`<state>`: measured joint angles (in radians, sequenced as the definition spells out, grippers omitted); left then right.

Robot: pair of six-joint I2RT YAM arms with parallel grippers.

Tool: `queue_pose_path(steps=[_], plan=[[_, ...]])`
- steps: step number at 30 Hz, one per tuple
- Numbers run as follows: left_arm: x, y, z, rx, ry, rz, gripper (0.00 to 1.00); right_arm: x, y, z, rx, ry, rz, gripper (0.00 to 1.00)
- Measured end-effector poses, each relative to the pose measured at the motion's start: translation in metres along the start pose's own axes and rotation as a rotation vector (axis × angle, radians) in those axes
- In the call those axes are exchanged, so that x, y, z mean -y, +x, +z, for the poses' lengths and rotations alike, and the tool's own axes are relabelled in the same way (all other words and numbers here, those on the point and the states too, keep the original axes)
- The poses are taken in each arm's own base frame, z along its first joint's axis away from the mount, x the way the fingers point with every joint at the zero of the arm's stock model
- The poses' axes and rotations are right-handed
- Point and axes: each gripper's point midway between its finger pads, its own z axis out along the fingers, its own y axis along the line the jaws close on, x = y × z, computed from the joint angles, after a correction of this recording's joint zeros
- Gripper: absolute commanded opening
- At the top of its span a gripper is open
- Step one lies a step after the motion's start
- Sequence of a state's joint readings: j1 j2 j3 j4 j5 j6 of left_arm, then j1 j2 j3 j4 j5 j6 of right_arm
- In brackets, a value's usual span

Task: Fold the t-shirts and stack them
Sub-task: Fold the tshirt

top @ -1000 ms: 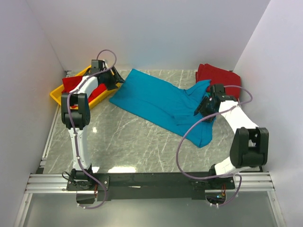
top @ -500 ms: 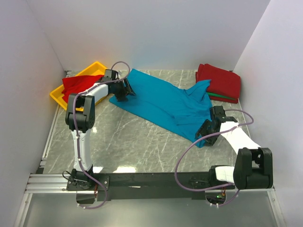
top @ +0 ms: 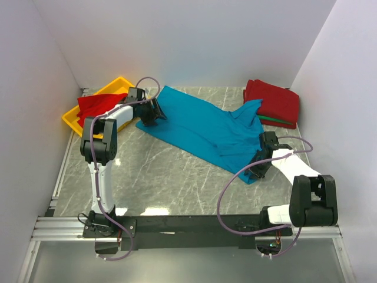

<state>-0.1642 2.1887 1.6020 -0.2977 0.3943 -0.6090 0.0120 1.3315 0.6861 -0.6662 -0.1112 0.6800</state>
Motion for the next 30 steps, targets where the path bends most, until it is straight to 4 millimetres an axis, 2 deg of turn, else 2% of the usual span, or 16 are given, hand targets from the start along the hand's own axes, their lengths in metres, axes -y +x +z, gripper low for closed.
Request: queue_pose_path(steps=[3,6,8,17,29,30], plan=[[-0.001,0.0,0.001,0.004,0.003,0.009,0.72,0.001,-0.001,0.0,0.007,0.007,-0.003,0.15],[-0.001,-0.001,0.002,0.011,0.008,0.025,0.72,0.004,-0.003,0.001,0.015,0.02,-0.006,0.04],[-0.001,-0.002,0.002,0.014,0.009,0.035,0.72,0.006,-0.004,0.0,0.022,0.032,-0.012,0.01],[-0.003,-0.002,0.003,0.036,0.016,0.098,0.73,0.007,-0.023,-0.002,0.054,0.094,-0.047,0.0],[-0.005,-0.004,0.003,0.053,0.012,0.147,0.73,0.009,-0.038,-0.004,0.082,0.145,-0.096,0.0],[-0.005,-0.004,0.003,0.053,0.012,0.147,0.73,0.009,-0.039,-0.004,0.087,0.15,-0.1,0.03]])
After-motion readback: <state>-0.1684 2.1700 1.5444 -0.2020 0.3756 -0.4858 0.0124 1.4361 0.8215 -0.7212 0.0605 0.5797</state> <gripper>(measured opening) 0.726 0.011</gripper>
